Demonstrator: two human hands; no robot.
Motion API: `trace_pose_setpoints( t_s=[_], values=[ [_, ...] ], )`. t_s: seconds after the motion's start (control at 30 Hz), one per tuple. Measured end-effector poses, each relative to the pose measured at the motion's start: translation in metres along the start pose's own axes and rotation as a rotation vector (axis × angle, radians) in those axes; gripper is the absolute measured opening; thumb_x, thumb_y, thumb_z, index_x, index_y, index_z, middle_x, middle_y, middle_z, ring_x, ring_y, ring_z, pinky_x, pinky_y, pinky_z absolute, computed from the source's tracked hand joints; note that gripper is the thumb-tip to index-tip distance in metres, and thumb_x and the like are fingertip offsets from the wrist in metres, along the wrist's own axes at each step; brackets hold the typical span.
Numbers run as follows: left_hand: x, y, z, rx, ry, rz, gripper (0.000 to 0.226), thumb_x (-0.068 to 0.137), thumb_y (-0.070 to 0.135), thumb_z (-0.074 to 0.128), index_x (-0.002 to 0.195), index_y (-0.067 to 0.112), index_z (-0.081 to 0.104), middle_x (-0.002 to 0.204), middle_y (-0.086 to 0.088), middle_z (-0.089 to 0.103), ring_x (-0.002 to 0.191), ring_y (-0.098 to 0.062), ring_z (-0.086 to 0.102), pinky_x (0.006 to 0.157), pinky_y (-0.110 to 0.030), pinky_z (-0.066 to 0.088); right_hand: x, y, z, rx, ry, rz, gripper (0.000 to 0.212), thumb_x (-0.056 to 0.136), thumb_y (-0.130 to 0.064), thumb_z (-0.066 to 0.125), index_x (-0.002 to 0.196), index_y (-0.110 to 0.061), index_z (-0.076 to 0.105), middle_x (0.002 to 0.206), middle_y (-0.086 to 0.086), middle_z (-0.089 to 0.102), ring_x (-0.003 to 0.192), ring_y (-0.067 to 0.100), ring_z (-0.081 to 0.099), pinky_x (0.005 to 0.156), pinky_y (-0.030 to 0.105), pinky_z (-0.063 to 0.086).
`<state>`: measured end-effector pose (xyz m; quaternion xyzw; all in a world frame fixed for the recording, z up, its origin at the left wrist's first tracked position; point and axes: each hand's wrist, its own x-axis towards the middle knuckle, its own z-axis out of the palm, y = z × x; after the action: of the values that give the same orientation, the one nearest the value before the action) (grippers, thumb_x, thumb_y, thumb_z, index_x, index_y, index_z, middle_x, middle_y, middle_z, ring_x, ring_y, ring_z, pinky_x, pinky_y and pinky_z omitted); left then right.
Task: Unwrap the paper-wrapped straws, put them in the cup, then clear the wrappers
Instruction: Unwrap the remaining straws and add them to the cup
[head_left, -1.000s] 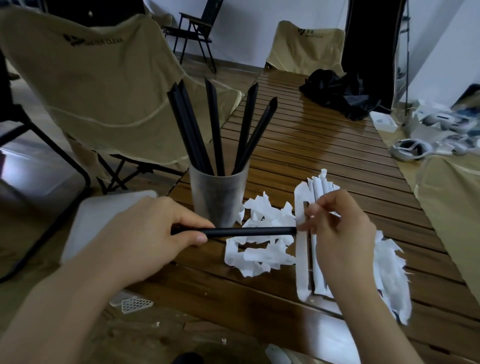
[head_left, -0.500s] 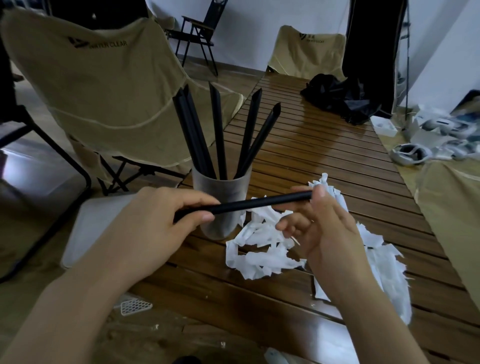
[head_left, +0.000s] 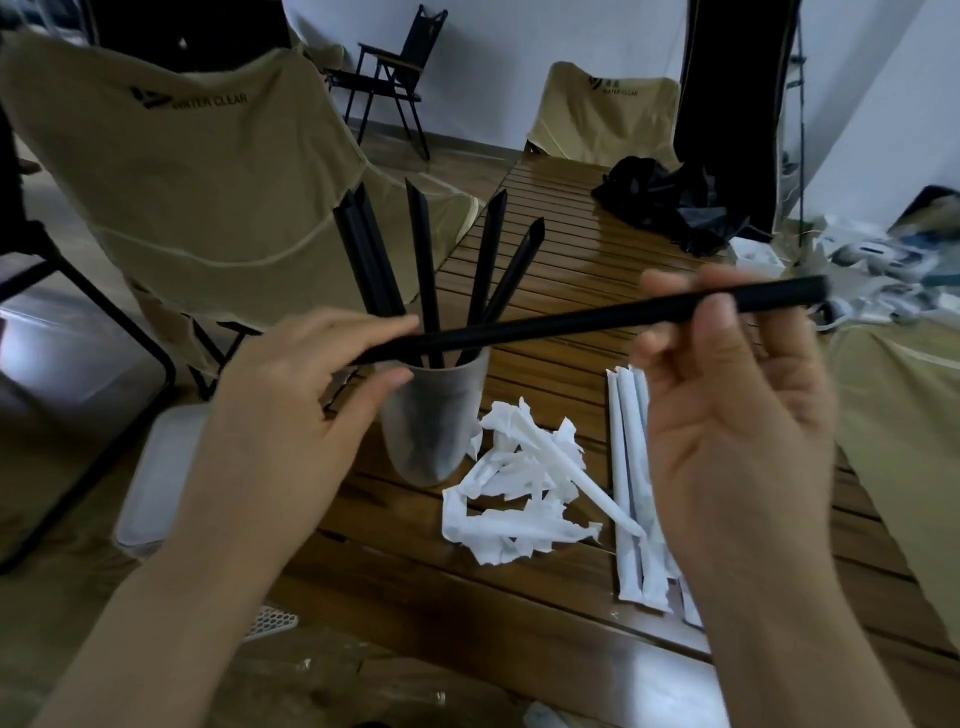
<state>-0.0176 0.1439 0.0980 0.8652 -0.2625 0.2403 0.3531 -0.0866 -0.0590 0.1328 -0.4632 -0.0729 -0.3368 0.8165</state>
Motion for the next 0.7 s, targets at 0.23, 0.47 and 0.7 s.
trace_pose_setpoints(
  t_s=[0.23, 0.47, 0.7],
  values=[
    [-0.002, -0.007, 0.003, 0.088, -0.074, -0.052, 0.038, 0.088, 0.031, 0.057, 0.126, 0.028, 0.059, 0.121, 0.009, 0.056, 0.114, -0.009, 0.050, 0.098, -0.036, 0.042, 0.002, -0.018, 0.016, -0.407, -0.094, -0.328, 0.015, 0.098, 0.000, 0.041, 0.112, -0.001, 0.045, 0.099, 0.017, 0.063, 0.070, 0.019, 0.060, 0.071, 0.033, 0.049],
    [-0.002, -0.009, 0.009, 0.096, -0.106, -0.063, 0.035, 0.087, 0.029, 0.058, 0.122, 0.030, 0.061, 0.120, 0.014, 0.052, 0.106, -0.007, 0.055, 0.093, -0.035, 0.048, -0.013, 0.034, 0.032, -0.917, -0.386, -0.013, 0.040, 0.097, -0.008, 0.044, 0.134, -0.022, 0.045, 0.115, -0.006, 0.063, 0.098, 0.004, 0.061, 0.088, 0.028, 0.053],
    [-0.004, -0.010, 0.008, 0.060, -0.089, -0.091, 0.037, 0.088, 0.028, 0.060, 0.124, 0.029, 0.060, 0.118, 0.013, 0.052, 0.108, -0.005, 0.052, 0.087, -0.019, 0.040, -0.019, 0.058, 0.015, -1.097, -0.268, 0.058, 0.052, 0.091, -0.011, 0.045, 0.140, -0.022, 0.033, 0.130, -0.001, 0.049, 0.109, 0.008, 0.053, 0.087, 0.011, 0.045]
  ],
)
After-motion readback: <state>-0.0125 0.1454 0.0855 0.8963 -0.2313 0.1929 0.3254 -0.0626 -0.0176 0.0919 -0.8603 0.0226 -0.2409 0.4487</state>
